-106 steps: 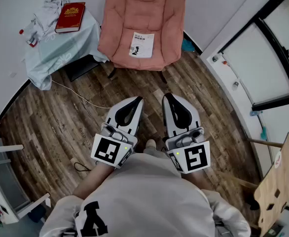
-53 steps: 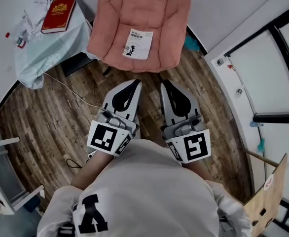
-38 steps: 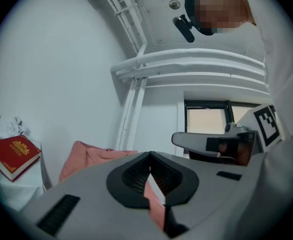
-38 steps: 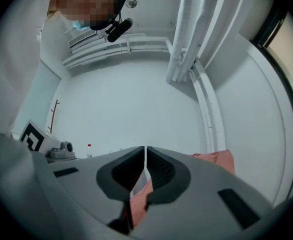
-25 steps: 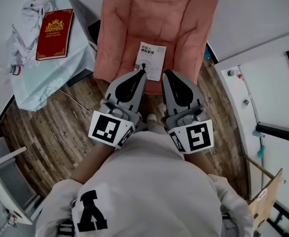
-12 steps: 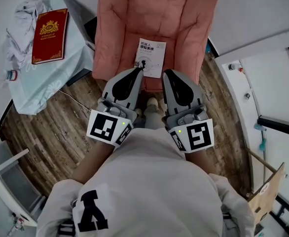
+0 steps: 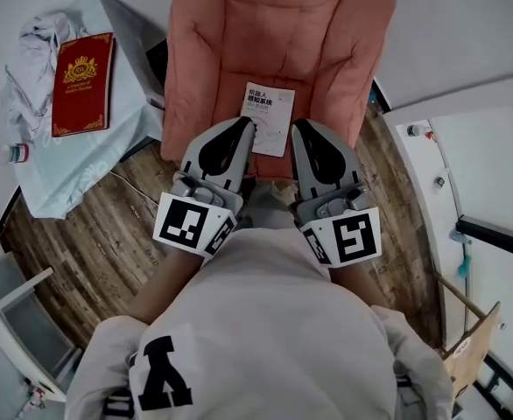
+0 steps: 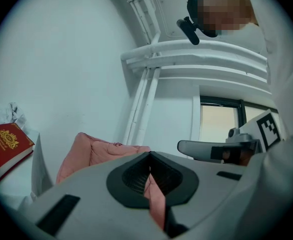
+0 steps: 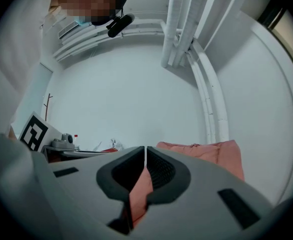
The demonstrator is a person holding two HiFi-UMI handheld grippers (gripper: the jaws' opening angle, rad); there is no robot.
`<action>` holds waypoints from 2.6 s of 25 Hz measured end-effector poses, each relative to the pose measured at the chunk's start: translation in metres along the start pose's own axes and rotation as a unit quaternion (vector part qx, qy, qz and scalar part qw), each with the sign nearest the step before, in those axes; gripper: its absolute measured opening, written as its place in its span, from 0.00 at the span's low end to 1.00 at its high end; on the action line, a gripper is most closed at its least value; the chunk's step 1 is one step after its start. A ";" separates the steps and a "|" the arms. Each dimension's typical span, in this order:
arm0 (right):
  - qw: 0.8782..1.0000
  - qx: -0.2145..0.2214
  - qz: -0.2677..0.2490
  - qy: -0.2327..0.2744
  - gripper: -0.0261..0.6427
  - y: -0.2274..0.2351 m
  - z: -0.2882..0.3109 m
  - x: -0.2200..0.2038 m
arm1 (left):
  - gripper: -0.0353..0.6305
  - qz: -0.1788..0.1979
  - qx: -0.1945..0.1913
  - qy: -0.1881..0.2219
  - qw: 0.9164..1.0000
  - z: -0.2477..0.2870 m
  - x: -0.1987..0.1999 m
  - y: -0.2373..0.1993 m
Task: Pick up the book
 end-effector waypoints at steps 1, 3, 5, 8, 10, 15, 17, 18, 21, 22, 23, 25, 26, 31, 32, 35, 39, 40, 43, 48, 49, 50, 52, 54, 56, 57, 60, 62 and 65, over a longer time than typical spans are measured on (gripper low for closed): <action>1.000 0.001 0.001 0.001 0.09 0.008 0.008 0.001 | 0.06 0.000 0.001 -0.001 1.000 0.010 0.001 -0.004; 1.000 0.003 0.001 0.001 0.09 0.023 0.022 0.002 | 0.06 0.001 0.004 -0.002 1.000 0.029 0.004 -0.011; 1.000 0.004 0.002 0.001 0.09 0.040 0.036 0.003 | 0.06 -0.001 0.006 -0.002 1.000 0.048 0.006 -0.017; 1.000 0.006 0.002 0.002 0.09 0.064 0.054 0.006 | 0.06 0.004 0.008 -0.001 1.000 0.076 0.011 -0.024; 1.000 0.009 0.003 0.002 0.09 0.079 0.065 0.006 | 0.06 0.007 0.011 -0.001 1.000 0.092 0.012 -0.028; 1.000 0.015 0.008 -0.001 0.09 0.108 0.088 0.003 | 0.06 0.002 0.023 -0.009 1.000 0.121 0.007 -0.039; 1.000 0.014 0.010 -0.005 0.09 0.116 0.095 0.000 | 0.06 -0.002 0.026 -0.017 1.000 0.126 0.003 -0.041; 1.000 0.011 0.012 -0.007 0.09 0.119 0.096 -0.002 | 0.06 -0.004 0.026 -0.021 0.999 0.128 0.001 -0.043; 1.000 -0.006 0.020 -0.023 0.09 0.125 0.100 -0.016 | 0.06 -0.014 0.024 -0.035 0.999 0.132 -0.010 -0.052; 0.999 -0.014 0.023 -0.032 0.09 0.126 0.101 -0.022 | 0.06 -0.017 0.022 -0.040 0.999 0.133 -0.013 -0.056; 0.999 -0.021 0.027 -0.041 0.09 0.127 0.102 -0.028 | 0.06 -0.019 0.021 -0.045 0.999 0.134 -0.017 -0.059; 0.997 -0.033 0.038 -0.057 0.09 0.128 0.102 -0.040 | 0.06 -0.019 0.019 -0.059 0.998 0.136 -0.026 -0.065; 0.996 -0.039 0.044 -0.063 0.09 0.128 0.102 -0.046 | 0.06 -0.022 0.018 -0.066 0.997 0.138 -0.031 -0.068; 0.993 -0.047 0.066 -0.083 0.09 0.126 0.098 -0.075 | 0.06 -0.057 0.011 -0.096 0.994 0.141 -0.062 -0.081; 0.992 -0.050 0.071 -0.090 0.09 0.126 0.097 -0.083 | 0.06 -0.059 0.011 -0.102 0.993 0.140 -0.068 -0.083; 0.988 -0.063 0.091 -0.109 0.09 0.126 0.097 -0.109 | 0.06 -0.069 0.006 -0.123 0.990 0.138 -0.088 -0.090; 0.982 -0.078 0.105 -0.137 0.09 0.123 0.092 -0.144 | 0.20 -0.084 -0.001 -0.153 0.985 0.130 -0.114 -0.095; 0.981 -0.080 0.108 -0.141 0.09 0.123 0.091 -0.150 | 0.20 -0.088 0.000 -0.158 0.983 0.129 -0.120 -0.096; 0.977 -0.086 0.119 -0.152 0.09 0.124 0.090 -0.165 | 0.21 -0.096 -0.001 -0.171 0.981 0.126 -0.136 -0.101; 0.971 -0.092 0.131 -0.179 0.26 0.124 0.093 -0.190 | 0.23 -0.108 0.000 -0.186 0.977 0.127 -0.157 -0.107; 0.970 -0.094 0.132 -0.183 0.26 0.123 0.094 -0.194 | 0.24 -0.108 0.001 -0.188 0.976 0.127 -0.161 -0.109; 0.969 -0.097 0.133 -0.186 0.26 0.123 0.095 -0.199 | 0.24 -0.109 0.003 -0.190 0.976 0.127 -0.164 -0.111; 0.966 -0.100 0.133 -0.199 0.27 0.122 0.095 -0.210 | 0.24 -0.110 0.009 -0.191 0.975 0.127 -0.172 -0.115; 0.962 -0.106 0.133 -0.215 0.29 0.121 0.095 -0.223 | 0.26 -0.110 0.016 -0.193 0.975 0.125 -0.180 -0.120; 0.957 -0.112 0.138 -0.228 0.30 0.120 0.094 -0.234 | 0.27 -0.116 0.023 -0.197 0.973 0.123 -0.189 -0.124; 0.955 -0.115 0.142 -0.232 0.30 0.119 0.093 -0.239 | 0.27 -0.119 0.026 -0.199 0.972 0.122 -0.193 -0.125; 0.950 -0.118 0.150 -0.246 0.30 0.116 0.090 -0.251 | 0.27 -0.126 0.029 -0.210 0.969 0.119 -0.207 -0.128; 0.947 -0.119 0.155 -0.256 0.30 0.113 0.089 -0.260 | 0.27 -0.133 0.029 -0.219 0.966 0.118 -0.216 -0.129; 0.944 -0.117 0.162 -0.263 0.31 0.111 0.090 -0.272 | 0.27 -0.141 0.030 -0.227 0.963 0.117 -0.229 -0.130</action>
Point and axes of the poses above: the fingertips, and each gripper's own axes: z forward along the fingers, y to its right, x out of its top, the point moved 6 cm from there along -z, backward along the fingers, and after that the axes turned 1 degree about -y, right-handed, at the moved point
